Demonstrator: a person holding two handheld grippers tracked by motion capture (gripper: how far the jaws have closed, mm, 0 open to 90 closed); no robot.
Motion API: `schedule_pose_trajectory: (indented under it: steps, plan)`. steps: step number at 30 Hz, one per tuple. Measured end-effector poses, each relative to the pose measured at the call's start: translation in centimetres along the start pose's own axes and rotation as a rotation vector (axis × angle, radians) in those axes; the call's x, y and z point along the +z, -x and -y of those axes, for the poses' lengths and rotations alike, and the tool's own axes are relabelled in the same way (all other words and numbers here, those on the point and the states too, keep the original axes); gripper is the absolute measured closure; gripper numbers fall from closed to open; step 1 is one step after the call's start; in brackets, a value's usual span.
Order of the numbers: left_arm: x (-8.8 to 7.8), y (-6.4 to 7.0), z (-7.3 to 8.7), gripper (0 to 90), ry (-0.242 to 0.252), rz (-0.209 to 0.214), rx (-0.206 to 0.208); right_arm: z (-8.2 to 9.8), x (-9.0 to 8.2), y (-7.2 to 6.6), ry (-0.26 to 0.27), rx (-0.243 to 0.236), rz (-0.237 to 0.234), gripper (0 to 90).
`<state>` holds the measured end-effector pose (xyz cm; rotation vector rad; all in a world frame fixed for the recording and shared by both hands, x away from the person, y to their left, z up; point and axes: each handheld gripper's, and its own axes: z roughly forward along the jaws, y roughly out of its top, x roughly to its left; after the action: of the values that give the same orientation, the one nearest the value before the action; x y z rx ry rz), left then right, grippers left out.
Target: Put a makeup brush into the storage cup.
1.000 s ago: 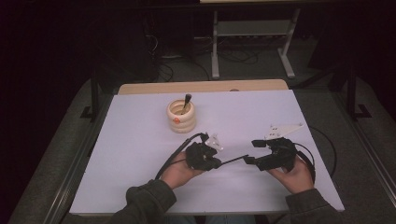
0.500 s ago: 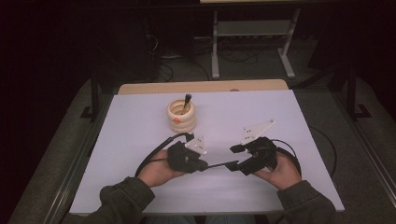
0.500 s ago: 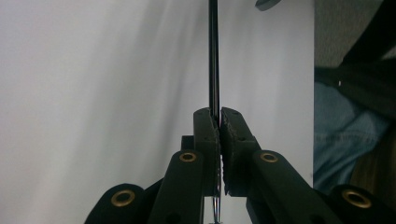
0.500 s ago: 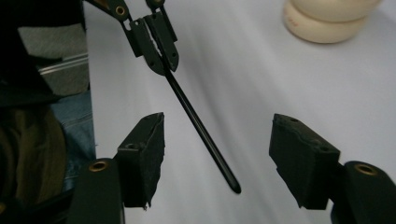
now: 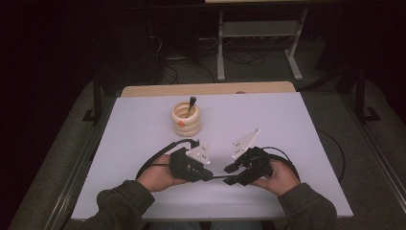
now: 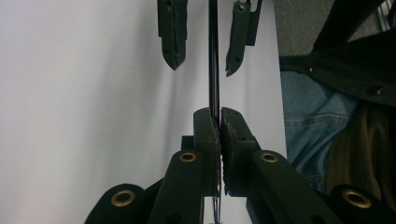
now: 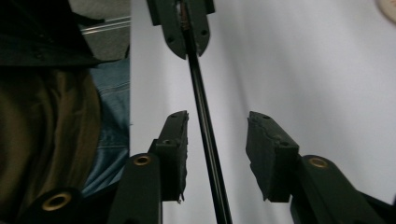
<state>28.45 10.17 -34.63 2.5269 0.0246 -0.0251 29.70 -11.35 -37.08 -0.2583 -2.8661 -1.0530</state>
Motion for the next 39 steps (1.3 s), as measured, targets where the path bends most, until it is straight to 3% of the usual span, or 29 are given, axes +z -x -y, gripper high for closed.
schedule_pose_trajectory:
  steps: [10, 15, 21, 25, 33, 34, 36, 39]
  plan:
    - [0.1, 0.1, -0.1, 86.2, 0.01, 0.02, 0.018, -0.1, 0.6, -0.2, -0.021, -0.025, -0.048, 72.5]
    - [0.2, 0.1, 0.0, 86.2, -0.008, 0.025, 0.036, -0.2, 0.8, -0.3, -0.024, -0.033, -0.074, 79.0]
    - [0.5, 0.3, 0.0, 86.2, -0.013, 0.032, 0.026, -0.1, 0.8, -0.2, -0.01, -0.026, -0.091, 76.9]
    - [0.4, 0.2, 0.0, 86.2, -0.019, 0.036, 0.037, -0.1, 1.0, -0.3, -0.023, -0.025, -0.105, 83.1]
    - [0.4, 0.1, 0.2, 83.7, 0.002, 0.028, 0.031, 0.0, 0.9, -0.6, -0.035, -0.009, -0.102, 84.5]
    - [0.3, 0.0, 0.4, 83.7, 0.02, 0.025, 0.015, 0.1, 0.9, -0.5, -0.021, -0.027, -0.09, 84.6]
    - [0.1, -0.2, 0.7, 75.5, 0.037, 0.015, -0.01, 0.3, 0.9, -0.5, -0.015, -0.031, -0.086, 84.6]
    - [-0.5, -0.5, 1.4, 69.6, 0.072, 0.016, -0.053, 1.0, 0.7, -0.6, -0.011, -0.013, -0.086, 84.6]
